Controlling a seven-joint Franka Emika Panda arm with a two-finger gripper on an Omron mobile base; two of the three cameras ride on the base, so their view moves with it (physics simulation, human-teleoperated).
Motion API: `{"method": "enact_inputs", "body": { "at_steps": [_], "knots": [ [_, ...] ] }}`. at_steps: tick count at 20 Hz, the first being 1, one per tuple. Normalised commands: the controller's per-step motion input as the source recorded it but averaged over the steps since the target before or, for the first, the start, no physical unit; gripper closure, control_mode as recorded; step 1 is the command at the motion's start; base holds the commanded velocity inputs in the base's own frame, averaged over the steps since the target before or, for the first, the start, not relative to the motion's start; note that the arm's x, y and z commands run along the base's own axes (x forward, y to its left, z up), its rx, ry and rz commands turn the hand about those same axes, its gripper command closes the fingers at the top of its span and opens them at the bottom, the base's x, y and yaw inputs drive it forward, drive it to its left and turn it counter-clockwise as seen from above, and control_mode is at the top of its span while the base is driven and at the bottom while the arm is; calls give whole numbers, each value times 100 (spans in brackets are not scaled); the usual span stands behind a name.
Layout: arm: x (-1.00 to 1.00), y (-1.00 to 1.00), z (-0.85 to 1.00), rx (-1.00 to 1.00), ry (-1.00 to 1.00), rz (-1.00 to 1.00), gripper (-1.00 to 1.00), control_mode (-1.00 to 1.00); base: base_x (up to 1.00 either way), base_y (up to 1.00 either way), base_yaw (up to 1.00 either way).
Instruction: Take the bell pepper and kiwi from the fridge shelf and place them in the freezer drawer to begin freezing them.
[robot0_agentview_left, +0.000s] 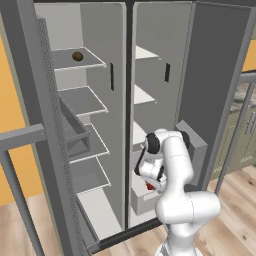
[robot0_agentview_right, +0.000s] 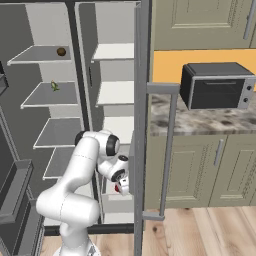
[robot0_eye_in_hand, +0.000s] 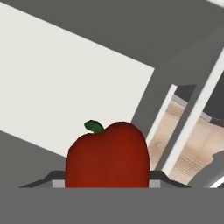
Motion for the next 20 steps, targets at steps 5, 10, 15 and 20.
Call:
{"method": "enact_inputs", "body": {
  "at_steps": [5, 10, 15, 20],
  "knots": [
    [-65, 0, -37, 3, 0, 0, 100, -100, 0, 0, 0],
    [-79, 0, -37, 5, 0, 0, 100, -100, 0, 0, 0],
    [-88, 0, -31, 5, 0, 0, 100, -100, 0, 0, 0],
    [-8, 0, 2, 1, 0, 0, 100, -100, 0, 0, 0]
  ]
}}
